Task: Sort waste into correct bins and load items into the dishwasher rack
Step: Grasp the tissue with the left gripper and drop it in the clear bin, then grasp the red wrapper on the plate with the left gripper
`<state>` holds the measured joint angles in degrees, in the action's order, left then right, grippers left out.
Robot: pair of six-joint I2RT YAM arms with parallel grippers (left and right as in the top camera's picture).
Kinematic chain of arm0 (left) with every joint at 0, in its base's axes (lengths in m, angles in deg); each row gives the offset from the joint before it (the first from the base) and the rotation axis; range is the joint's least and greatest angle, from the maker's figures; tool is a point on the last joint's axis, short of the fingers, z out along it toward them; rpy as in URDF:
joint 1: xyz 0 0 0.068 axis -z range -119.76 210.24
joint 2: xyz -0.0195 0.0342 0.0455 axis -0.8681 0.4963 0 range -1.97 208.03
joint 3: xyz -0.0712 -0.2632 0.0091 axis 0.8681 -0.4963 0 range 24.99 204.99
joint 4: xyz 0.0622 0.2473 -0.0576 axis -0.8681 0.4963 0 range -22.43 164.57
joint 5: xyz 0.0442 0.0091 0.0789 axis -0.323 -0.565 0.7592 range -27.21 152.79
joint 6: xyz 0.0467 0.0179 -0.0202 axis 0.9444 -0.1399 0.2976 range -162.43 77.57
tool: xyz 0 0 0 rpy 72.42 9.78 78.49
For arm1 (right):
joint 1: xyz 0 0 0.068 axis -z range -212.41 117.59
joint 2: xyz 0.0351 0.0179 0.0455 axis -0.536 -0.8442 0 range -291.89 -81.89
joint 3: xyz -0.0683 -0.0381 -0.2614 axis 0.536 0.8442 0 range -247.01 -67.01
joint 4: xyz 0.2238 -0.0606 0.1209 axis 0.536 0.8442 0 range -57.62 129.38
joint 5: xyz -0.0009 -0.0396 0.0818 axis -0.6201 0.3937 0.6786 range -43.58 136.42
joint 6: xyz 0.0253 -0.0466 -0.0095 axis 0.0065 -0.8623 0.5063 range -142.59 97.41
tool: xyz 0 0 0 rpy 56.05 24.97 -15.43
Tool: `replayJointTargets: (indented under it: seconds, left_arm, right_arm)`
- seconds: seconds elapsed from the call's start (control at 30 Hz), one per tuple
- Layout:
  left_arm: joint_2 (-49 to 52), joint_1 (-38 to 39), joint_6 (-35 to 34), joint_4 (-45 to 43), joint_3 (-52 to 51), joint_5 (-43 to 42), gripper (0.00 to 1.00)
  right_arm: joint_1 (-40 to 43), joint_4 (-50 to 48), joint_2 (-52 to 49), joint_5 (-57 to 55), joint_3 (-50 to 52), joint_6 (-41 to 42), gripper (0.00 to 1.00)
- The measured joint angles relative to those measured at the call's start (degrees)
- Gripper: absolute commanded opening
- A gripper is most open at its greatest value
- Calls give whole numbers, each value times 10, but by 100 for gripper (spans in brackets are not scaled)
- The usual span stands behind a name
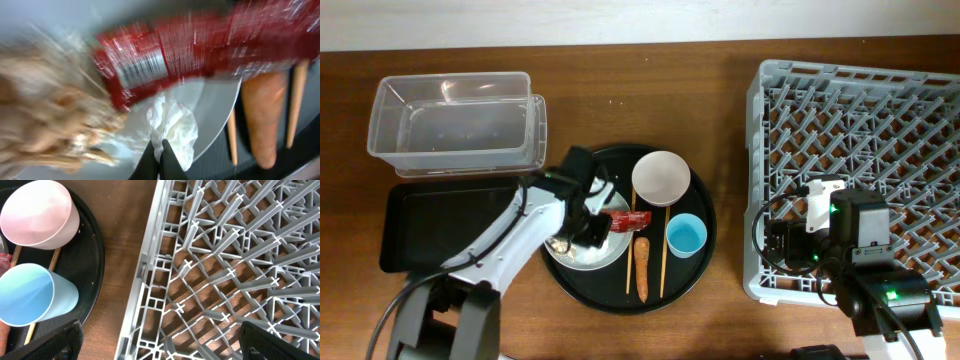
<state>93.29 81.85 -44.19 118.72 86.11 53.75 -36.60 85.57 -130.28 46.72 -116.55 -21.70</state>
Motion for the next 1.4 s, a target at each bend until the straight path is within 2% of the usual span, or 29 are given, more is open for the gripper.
replayJointTargets:
  seconds: [0.13,0.23,0.3,0.4,0.43,0.47,0.5,0.63,0.7,0.77,0.8,0.83,0.9,0.93,1.0,1.07,1.1,1.2,1.3,1.4]
  left_arm:
    - [-14,-47,0,17,151,79,0]
    - [-25,-110,0,-69,187,143,0]
    - [-24,-160,0,-146,187,158,0]
    - [-10,-203,0,-215,187,165,2]
    - [2,-214,0,-236,187,166,16]
    - [24,-222,0,-258,188,166,46]
    - [49,-228,1,-275,187,166,68]
    - [97,-232,0,-321,187,166,70]
    - [97,-232,0,-316,189,156,66]
    - [87,-229,0,-282,191,110,66]
    - [74,-222,0,-238,193,66,66]
    - [58,-199,0,-192,194,18,70]
    - [53,-153,4,-94,201,-18,75]
    - [53,-113,5,-44,197,-33,81]
    - [53,-75,6,-2,191,-39,84]
    - [53,-17,30,5,167,-35,87]
    - [53,-7,61,3,157,-30,93]
    - [53,17,133,7,117,-3,98]
    - [53,17,210,1,88,21,98]
    - [52,17,240,-54,63,25,98]
  right_arm:
    - [0,0,-1,0,-1,0,98]
    - [0,0,-1,0,-1,0,98]
    - [0,0,-1,0,-2,0,98]
    - [0,0,-1,0,-2,0,98]
    - [0,1,-1,0,-2,0,98]
    - [0,0,-1,0,-2,0,98]
    - [0,1,-1,0,-2,0,98]
    - [0,0,-1,0,-2,0,99]
    - [0,0,-1,0,-2,0,99]
    - [0,0,-1,0,-2,0,98]
    - [0,0,-1,0,-2,0,99]
    - [0,0,-1,0,-2,0,98]
    - [0,0,-1,0,-2,0,98]
    - [0,0,-1,1,-2,0,98]
    - [0,0,-1,2,-2,0,98]
    - [0,0,-1,2,-2,0,98]
    - [0,0,-1,2,-2,0,99]
    - [0,0,-1,2,-2,0,98]
    - [0,0,-1,2,-2,0,98]
    - [0,0,-1,2,-2,0,98]
